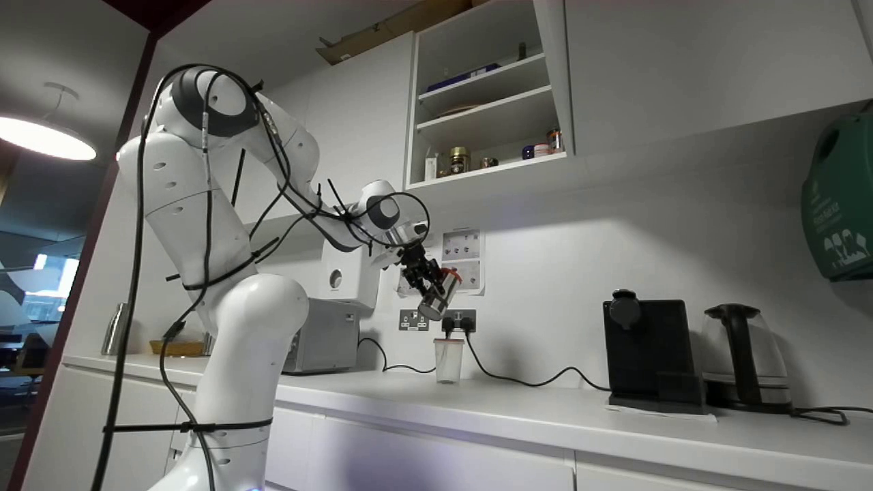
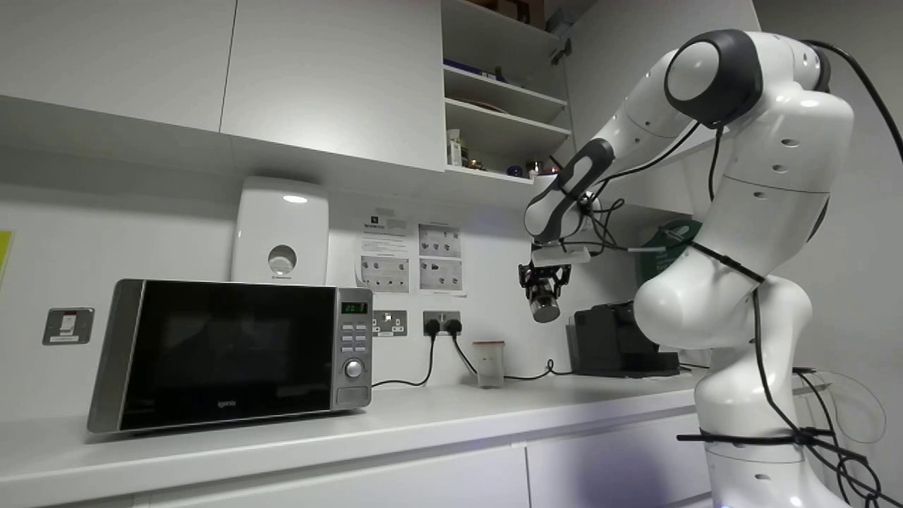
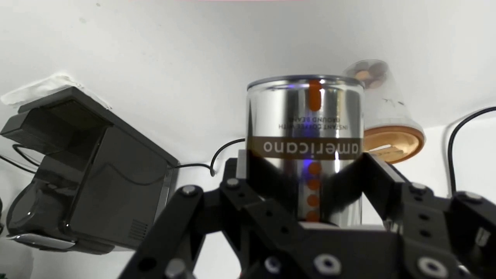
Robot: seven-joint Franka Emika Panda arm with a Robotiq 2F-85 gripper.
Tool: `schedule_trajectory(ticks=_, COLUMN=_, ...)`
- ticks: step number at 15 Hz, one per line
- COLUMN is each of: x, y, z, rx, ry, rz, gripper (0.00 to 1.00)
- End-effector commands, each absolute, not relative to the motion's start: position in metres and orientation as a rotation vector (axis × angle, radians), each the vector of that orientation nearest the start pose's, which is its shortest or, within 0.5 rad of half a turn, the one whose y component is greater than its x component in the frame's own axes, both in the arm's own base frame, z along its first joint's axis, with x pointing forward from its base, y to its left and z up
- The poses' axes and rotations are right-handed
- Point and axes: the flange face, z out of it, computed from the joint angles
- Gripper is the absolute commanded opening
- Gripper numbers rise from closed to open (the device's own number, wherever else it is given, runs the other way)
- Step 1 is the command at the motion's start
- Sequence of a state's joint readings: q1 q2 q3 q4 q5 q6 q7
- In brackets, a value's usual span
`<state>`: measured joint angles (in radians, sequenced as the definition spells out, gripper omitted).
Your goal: Remove the object from the shelve and put it on the base top
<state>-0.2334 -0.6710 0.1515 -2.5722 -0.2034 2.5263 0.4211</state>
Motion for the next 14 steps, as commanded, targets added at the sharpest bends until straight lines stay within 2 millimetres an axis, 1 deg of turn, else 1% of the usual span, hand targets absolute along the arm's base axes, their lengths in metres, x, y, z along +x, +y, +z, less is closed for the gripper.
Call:
schedule_trajectory(ticks=1, x=0.402, y=-0.028, z=0.540, rx=-3.053, ry=0.579, rz=-1.042, gripper=0.49)
schedule_trajectory(ticks=3, x=0.407, y=-0.035, z=0.534, rx=-3.074, ry=0.577, rz=-1.048, gripper=0.49)
schedule_trajectory(ticks=4, x=0.409, y=-0.036, z=0.534, rx=-3.079, ry=0.575, rz=-1.017, gripper=0.49)
schedule_trajectory(ticks=5, x=0.401, y=-0.028, z=0.536, rx=-3.077, ry=0.590, rz=-1.011, gripper=0.74)
schedule_trajectory(ticks=8, x=0.404, y=-0.031, z=0.529, rx=-3.082, ry=0.596, rz=-0.985, gripper=0.74)
schedule_trajectory(ticks=14, x=0.404, y=-0.032, z=0.529, rx=-3.082, ry=0.597, rz=-0.984, gripper=0.74)
